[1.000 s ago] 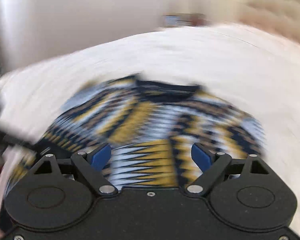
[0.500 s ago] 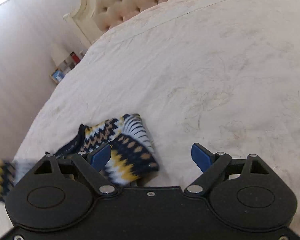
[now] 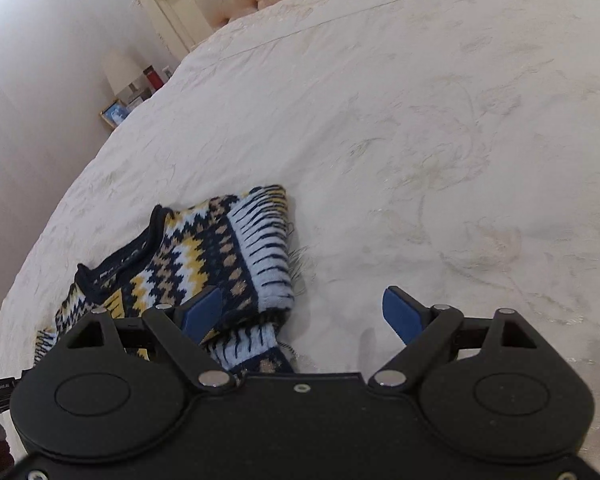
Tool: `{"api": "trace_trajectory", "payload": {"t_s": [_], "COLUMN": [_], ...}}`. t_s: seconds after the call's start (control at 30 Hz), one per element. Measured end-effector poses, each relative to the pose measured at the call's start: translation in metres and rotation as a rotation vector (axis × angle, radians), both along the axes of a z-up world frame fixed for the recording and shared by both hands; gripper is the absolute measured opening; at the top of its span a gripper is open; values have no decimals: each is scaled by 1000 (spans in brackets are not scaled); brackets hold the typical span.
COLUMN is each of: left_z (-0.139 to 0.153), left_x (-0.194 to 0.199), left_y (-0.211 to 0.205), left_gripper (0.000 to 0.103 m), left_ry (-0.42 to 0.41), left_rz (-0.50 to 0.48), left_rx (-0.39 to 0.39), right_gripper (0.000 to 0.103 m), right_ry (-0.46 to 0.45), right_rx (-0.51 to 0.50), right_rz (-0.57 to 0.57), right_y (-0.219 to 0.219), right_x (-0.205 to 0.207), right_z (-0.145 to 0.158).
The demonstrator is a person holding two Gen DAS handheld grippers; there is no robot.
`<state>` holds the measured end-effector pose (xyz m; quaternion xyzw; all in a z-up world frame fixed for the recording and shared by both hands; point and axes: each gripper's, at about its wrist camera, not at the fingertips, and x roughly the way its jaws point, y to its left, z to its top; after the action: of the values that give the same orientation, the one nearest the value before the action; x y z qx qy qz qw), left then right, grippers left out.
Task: Fold small clothes
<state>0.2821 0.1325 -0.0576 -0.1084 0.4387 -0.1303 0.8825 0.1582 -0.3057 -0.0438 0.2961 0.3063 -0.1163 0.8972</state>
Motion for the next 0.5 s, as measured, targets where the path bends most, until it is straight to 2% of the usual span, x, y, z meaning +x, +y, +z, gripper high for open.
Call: {"api": "trace_trajectory", "payload": {"t_s": [0.13,0.3,0.37,0.4,0.5], "left_z": [3,-1,-2,-1,5], "left_x": [3,5,1,-2,-16], "left_y": [8,7,6,6,16], "left_gripper": [20,26,53,56,58], "left_ry": [-32,-49,-59,-68,-67], "left_rz": [21,50,65,74,114], "left_rx": [49,193,271,292,227], "right_gripper": [88,89,89,89,90], "right_ry": [5,-3,-10,-12,-14], "right_rx": [9,7,12,13,9], "right_rz": [3,8,12,13,19], "right_y": [2,5,6,7,9], "right_x": [1,0,0,0,-1], "right_z": [-2,0,1,1,1]}}
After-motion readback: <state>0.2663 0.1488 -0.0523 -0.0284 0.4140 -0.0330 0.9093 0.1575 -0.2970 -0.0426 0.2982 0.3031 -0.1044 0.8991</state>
